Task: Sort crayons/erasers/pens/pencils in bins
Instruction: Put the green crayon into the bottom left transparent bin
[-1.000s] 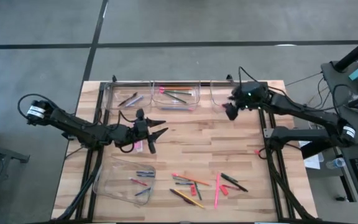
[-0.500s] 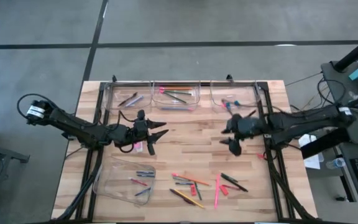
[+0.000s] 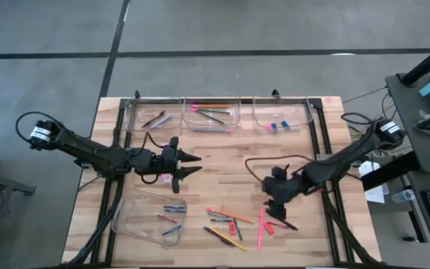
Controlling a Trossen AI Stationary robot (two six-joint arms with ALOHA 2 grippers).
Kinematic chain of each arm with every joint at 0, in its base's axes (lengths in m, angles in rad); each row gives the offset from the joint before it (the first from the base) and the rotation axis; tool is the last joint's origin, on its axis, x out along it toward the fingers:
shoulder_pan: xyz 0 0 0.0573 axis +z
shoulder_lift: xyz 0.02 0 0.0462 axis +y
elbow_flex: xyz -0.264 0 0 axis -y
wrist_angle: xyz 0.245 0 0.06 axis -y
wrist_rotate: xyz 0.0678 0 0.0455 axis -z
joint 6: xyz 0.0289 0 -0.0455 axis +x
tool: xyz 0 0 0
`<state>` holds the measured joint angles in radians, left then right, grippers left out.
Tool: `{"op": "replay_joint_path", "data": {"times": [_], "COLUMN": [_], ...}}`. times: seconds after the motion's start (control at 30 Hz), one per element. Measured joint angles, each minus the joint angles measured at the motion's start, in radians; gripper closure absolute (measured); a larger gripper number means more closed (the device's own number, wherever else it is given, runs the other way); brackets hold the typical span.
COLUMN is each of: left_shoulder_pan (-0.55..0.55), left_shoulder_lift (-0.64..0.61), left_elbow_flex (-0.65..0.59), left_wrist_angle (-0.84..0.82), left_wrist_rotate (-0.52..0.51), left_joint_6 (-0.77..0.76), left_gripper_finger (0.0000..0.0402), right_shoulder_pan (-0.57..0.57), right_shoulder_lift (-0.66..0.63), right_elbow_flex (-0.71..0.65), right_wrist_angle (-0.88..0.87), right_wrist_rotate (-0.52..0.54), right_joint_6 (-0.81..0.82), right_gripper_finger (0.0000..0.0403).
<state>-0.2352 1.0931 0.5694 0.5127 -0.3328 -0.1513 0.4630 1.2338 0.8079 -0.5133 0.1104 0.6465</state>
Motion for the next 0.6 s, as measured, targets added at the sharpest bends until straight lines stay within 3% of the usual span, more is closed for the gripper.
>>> {"op": "replay_joint_path", "data": {"times": [0.2,0.6], "left_shoulder_pan": [0.0,-0.001], "left_shoulder_lift": [0.002,0.003], "left_elbow_flex": [-0.001,-0.003], "left_wrist_angle": [-0.003,-0.037], "left_wrist_rotate": [0.0,0.003], "left_joint_6": [0.0,-0.003], "left_gripper_finger": [0.0275,0.0275], "right_shoulder_pan": [0.071,0.226], "right_shoulder_lift": [0.096,0.148], "right_elbow_flex": [0.093,0.04], "right_wrist_angle": [-0.296,-0.193], "right_wrist_rotate": [-0.041,-0.145], "right_joint_6": [0.172,0.36], "right_gripper_finger": [0.0179,0.0179]}}
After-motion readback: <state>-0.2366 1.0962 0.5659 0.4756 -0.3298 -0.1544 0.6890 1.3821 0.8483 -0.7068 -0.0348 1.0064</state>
